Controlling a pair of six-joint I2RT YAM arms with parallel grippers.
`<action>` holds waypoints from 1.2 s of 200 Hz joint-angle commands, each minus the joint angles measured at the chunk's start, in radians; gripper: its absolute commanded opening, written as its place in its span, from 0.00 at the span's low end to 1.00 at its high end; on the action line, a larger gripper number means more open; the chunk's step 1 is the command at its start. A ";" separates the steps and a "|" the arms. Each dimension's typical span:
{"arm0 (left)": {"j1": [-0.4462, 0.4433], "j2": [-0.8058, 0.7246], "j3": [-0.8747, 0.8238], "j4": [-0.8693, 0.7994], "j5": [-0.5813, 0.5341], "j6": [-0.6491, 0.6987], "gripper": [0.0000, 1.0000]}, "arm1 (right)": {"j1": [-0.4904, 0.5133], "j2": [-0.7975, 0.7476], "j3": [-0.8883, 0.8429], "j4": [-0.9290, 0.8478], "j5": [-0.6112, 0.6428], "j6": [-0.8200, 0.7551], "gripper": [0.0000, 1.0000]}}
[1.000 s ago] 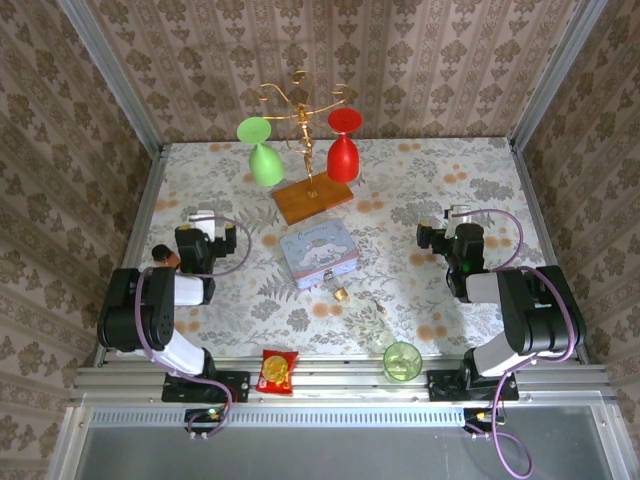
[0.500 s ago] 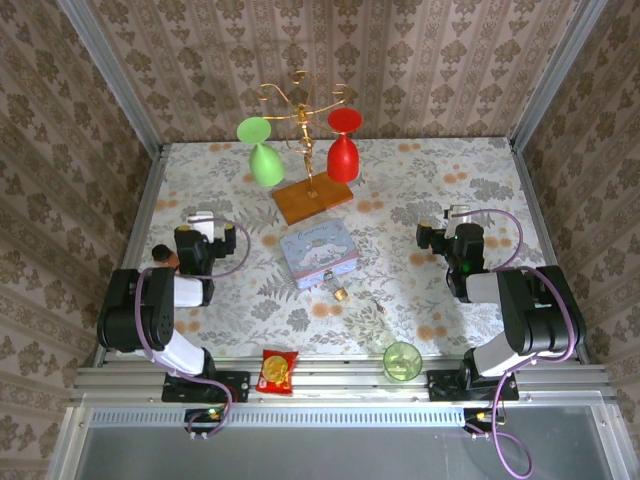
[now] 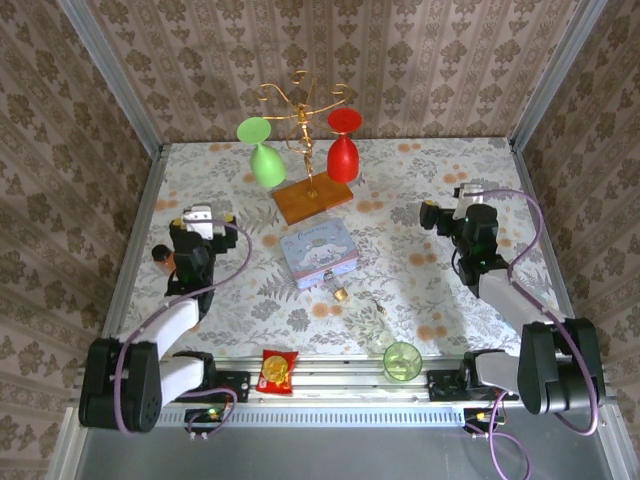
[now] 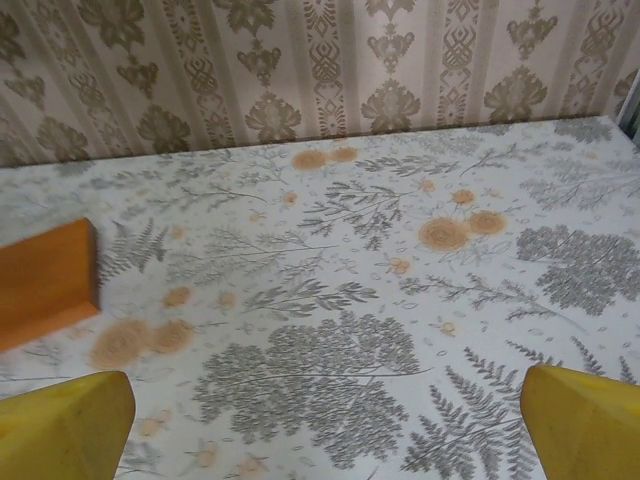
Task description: Unlock a padlock with a key
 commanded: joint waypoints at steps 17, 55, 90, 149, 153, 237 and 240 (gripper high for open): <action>-0.028 -0.194 0.090 -0.397 0.139 -0.265 1.00 | 0.014 -0.106 0.068 -0.311 -0.224 0.206 1.00; -0.100 -0.305 0.071 -0.432 0.483 -0.365 1.00 | 0.075 -0.136 0.058 -0.519 -0.330 0.252 1.00; -0.302 -0.300 0.019 -0.391 0.416 -0.475 1.00 | 0.265 -0.129 0.022 -0.615 -0.208 0.246 0.98; -0.621 -0.177 0.010 -0.276 0.260 -0.520 1.00 | 0.412 -0.075 -0.038 -0.614 -0.149 0.312 0.87; -0.633 -0.163 0.017 -0.277 0.253 -0.525 1.00 | 0.420 -0.070 -0.038 -0.615 -0.145 0.315 0.87; -0.863 0.089 0.064 -0.108 0.093 -0.627 1.00 | 0.548 0.038 -0.029 -0.658 -0.096 0.348 0.64; -0.864 0.094 0.067 -0.106 0.095 -0.628 1.00 | 0.552 0.044 -0.024 -0.660 -0.094 0.347 0.63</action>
